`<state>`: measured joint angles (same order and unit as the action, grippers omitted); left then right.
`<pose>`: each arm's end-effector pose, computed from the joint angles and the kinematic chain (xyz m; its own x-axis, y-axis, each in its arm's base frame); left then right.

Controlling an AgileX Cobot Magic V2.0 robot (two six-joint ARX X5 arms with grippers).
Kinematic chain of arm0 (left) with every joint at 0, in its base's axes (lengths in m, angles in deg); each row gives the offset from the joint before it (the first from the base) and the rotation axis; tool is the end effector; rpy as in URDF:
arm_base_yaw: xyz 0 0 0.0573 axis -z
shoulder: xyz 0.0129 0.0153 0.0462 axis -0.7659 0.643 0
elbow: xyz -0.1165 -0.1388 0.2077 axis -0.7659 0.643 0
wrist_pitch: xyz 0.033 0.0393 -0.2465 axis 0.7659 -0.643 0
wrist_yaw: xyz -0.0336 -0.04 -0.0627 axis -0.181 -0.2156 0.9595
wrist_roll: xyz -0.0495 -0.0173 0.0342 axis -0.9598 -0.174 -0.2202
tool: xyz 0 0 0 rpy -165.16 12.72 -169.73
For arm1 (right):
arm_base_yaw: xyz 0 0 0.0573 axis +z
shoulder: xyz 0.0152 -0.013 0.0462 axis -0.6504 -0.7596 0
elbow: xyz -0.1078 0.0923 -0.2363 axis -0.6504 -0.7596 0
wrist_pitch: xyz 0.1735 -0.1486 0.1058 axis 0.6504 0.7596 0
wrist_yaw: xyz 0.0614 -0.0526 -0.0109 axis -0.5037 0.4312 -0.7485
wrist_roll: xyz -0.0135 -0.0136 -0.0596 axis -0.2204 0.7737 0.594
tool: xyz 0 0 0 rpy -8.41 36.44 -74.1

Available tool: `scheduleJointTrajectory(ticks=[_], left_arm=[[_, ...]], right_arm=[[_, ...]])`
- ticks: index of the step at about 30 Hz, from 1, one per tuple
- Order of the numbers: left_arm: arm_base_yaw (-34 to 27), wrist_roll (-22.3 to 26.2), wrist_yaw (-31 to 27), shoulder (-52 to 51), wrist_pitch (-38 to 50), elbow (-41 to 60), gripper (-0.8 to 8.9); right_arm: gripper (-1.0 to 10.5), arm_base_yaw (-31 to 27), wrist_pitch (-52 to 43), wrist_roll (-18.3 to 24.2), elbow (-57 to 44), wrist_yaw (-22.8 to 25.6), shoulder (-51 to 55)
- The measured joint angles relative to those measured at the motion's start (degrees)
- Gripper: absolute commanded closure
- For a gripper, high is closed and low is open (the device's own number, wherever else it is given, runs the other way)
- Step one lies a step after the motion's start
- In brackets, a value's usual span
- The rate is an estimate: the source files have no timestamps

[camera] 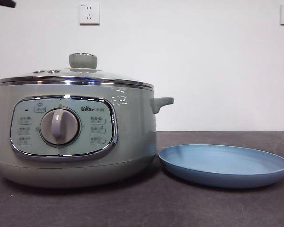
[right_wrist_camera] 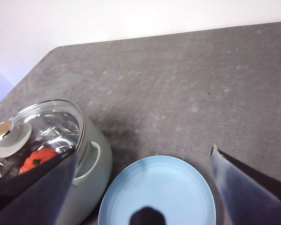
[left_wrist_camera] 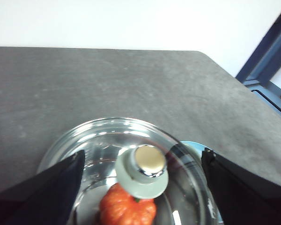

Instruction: Take the pumpkin out from the steamer,put the pumpkin in the blue plate,close the lid

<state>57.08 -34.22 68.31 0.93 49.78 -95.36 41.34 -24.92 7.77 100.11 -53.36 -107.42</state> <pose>0.1790 -0.0438 0.3493 0.7511 -0.5936 -0.2889 0.5128 0.8002 -0.3109 0.1737 0.0217 0.3424 0.8084 0.4645 -0.3614 -0.3873 0.8822 0.2677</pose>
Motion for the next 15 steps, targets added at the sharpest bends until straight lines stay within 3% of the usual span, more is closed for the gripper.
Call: scheduleJointTrajectory(ticks=[6, 15], left_arm=[[5.9, 0.5, -3.7, 6.1, -3.0, -4.1, 3.96], [16.2, 7.0, -14.6, 18.3, -7.0, -12.3, 4.05]], right_arm=[[4.7, 0.0, 1.0, 0.0, 0.0, 0.0, 0.0], [4.7, 0.0, 2.8, 0.0, 0.0, 0.0, 0.0]])
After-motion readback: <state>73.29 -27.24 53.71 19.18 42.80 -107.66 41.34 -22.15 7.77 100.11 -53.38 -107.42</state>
